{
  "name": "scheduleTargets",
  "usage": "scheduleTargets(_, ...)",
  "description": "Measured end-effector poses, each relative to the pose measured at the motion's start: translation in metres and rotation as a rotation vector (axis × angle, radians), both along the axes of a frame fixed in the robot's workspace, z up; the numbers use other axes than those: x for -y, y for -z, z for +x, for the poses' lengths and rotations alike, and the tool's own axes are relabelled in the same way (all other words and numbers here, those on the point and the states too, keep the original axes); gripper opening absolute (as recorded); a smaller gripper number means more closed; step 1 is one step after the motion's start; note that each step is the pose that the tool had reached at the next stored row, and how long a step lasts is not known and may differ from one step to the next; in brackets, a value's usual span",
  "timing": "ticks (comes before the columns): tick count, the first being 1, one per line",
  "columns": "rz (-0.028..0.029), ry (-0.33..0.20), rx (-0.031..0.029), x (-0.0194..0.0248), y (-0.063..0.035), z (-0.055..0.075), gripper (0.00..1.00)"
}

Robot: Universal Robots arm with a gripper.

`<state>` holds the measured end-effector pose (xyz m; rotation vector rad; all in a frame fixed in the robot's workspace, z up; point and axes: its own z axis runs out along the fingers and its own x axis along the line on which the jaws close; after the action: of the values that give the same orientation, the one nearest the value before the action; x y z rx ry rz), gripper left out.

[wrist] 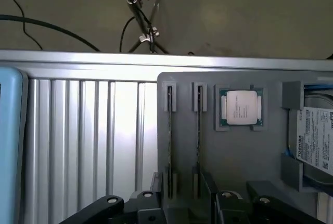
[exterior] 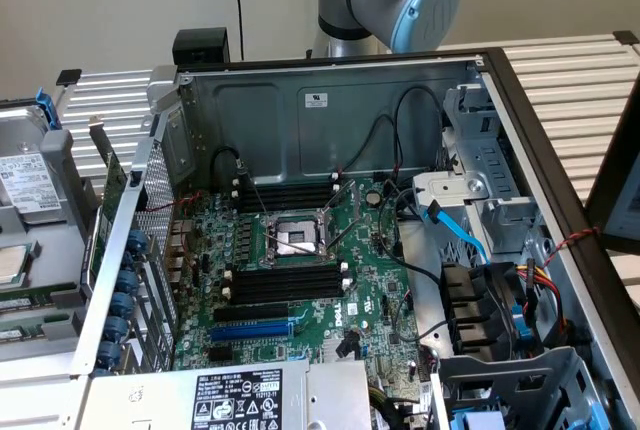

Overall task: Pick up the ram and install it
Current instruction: 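Pick up the ram and move it above insertion slot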

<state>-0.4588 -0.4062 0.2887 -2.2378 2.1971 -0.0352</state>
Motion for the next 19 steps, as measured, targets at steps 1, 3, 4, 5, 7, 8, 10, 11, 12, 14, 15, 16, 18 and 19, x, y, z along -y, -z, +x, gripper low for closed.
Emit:
scheduleTargets(1,-0.0055,0.001,-0.0002,0.0000,0.0006,0.000,0.42)
scheduleTargets(3,-0.0157,0.003,0.0002,0.0001,0.0022,0.000,0.42)
scheduleTargets(4,-0.0158,0.003,0.0004,0.0001,0.0039,0.000,0.42)
scheduleTargets(5,-0.0156,0.003,0.0004,0.0001,0.0057,0.000,0.42)
scheduleTargets(7,-0.0127,0.003,0.0008,0.0010,0.0093,0.000,0.42)
scheduleTargets(8,-0.0125,0.003,0.0008,0.0020,0.0110,0.000,0.42)
scheduleTargets(10,-0.0124,0.003,0.0010,0.0042,0.0147,0.000,0.42)
scheduleTargets(11,-0.0124,0.003,0.0011,0.0052,0.0165,0.000,0.42)
scheduleTargets(12,-0.0122,0.003,0.0013,0.0063,0.0184,0.001,0.42)
scheduleTargets(14,-0.0124,0.003,0.0010,0.0078,0.0220,0.003,0.42)
scheduleTargets(15,-0.0123,0.003,0.0010,0.0081,0.0238,0.005,0.42)
scheduleTargets(16,-0.0122,0.003,0.0011,0.0081,0.0258,0.008,0.42)
scheduleTargets(18,-0.0122,0.003,0.0012,0.0081,0.0293,0.012,0.42)
scheduleTargets(19,-0.0121,0.004,0.0012,0.0082,0.0312,0.013,0.42)
